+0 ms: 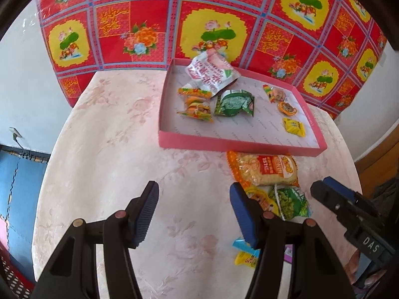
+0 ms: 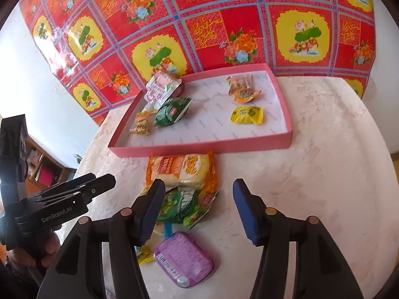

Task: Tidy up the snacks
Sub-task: 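Withdraw both tools from the box toward the remaining snacks, then grasp the green chip bag with red label using the right tool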

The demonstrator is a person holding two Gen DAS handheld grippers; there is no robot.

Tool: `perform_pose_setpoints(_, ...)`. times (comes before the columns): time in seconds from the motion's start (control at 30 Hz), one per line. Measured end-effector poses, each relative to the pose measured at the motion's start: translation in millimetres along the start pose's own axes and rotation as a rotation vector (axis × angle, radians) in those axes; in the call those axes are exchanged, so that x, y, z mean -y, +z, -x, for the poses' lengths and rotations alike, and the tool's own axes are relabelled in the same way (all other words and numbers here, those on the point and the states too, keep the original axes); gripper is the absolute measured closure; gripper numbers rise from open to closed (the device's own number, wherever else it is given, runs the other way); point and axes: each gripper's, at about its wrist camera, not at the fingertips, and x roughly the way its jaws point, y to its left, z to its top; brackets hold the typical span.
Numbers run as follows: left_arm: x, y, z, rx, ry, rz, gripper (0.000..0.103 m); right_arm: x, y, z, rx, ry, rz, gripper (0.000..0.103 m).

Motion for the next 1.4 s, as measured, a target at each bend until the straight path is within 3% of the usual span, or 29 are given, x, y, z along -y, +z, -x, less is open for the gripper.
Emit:
perform_pose_setpoints(0.37,-20,-13,3,-0.005,0.003,0.038,0.041,-15,-11,-14,-0.046,-0.005,-0.002,0.04)
perform_pose_setpoints(0.7,-21,-16,1,-0.014,0.004,0.041,0.041,-27,-13,-30,-0.06,-0.084,0.056,0.039)
perform_pose_setpoints(0.9,-16,-17,-3,-0.023,0.005,0.033,0.041,-27,-18,-35,-0.088,-0.066,0.063,0.04)
perform_pose_setpoints(0.97,-15,-18,-4,-0.026,0.006,0.03,0.041,-30,-19,-35,-0.084,-0.076,0.085,0.044)
perform_pose_setpoints(1.03,-12,-18,-4,-0.028,0.007,0.026,0.041,-30,-19,-34,-0.091,-0.045,0.082,0.058)
perform_pose_setpoints(1.13,-8,-18,-3,-0.024,0.008,0.016,0.041,-30,-20,-31,-0.084,-0.044,0.096,0.063)
perform_pose_setpoints(1.4,5,-17,-1,-0.021,-0.016,-0.009,0.041,-7,-18,-10,-0.025,-0.051,0.038,0.067)
